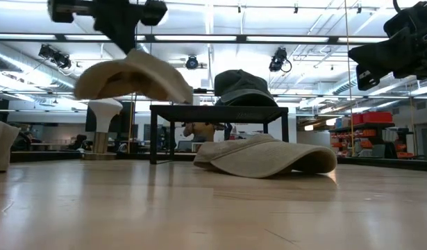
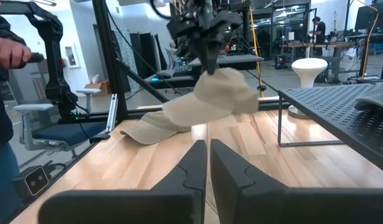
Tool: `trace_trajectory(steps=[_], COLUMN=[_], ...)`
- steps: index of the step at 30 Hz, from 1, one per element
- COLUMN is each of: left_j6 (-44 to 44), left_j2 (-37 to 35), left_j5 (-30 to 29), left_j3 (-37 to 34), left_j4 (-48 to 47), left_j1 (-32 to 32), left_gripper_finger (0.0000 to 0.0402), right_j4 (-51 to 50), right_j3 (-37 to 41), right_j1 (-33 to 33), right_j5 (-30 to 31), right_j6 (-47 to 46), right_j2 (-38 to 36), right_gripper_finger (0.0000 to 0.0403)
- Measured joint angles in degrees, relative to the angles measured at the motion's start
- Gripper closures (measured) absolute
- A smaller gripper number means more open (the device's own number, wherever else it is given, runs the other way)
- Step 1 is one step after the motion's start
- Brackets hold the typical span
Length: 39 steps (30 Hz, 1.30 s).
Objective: Pick & Place hat
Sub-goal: Put the middle brown cap on the shelf
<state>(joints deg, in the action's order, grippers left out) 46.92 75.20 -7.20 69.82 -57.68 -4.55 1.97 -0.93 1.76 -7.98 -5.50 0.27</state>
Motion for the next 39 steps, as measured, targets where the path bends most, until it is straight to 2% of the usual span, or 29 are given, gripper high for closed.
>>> trace_trajectory(steps=[16, 29, 35, 39], left_j6=[16.12, 30.07, 32.20, 31.91], left_j2=[0.09, 0.13, 0.57, 1.86], left_j5=[-2.59, -3.68, -4.16, -3.38], left_j3=[11.96, 12.37, 12.37, 12.35], left_j4=[0.67, 9.59, 14.57, 14.08], left_j1=[13.84, 24.19, 26.06, 27.24], left_gripper_finger=[0.0401, 0.0401, 0.0400, 0.0400], right_j4=[0.05, 0.06, 0.08, 0.08], right_j3=[0.00, 0.00, 0.00, 0.00], right_j1=[0.01, 0.01, 0.00, 0.01], right_j5=[-0.01, 0.01, -0.01, -0.01], right_j6=[0.00, 0.00, 0.00, 0.01], right_j2=[0.01, 0.02, 0.00, 0.02], right_gripper_finger=[0.0378, 0.0378, 0.0378, 0.0378])
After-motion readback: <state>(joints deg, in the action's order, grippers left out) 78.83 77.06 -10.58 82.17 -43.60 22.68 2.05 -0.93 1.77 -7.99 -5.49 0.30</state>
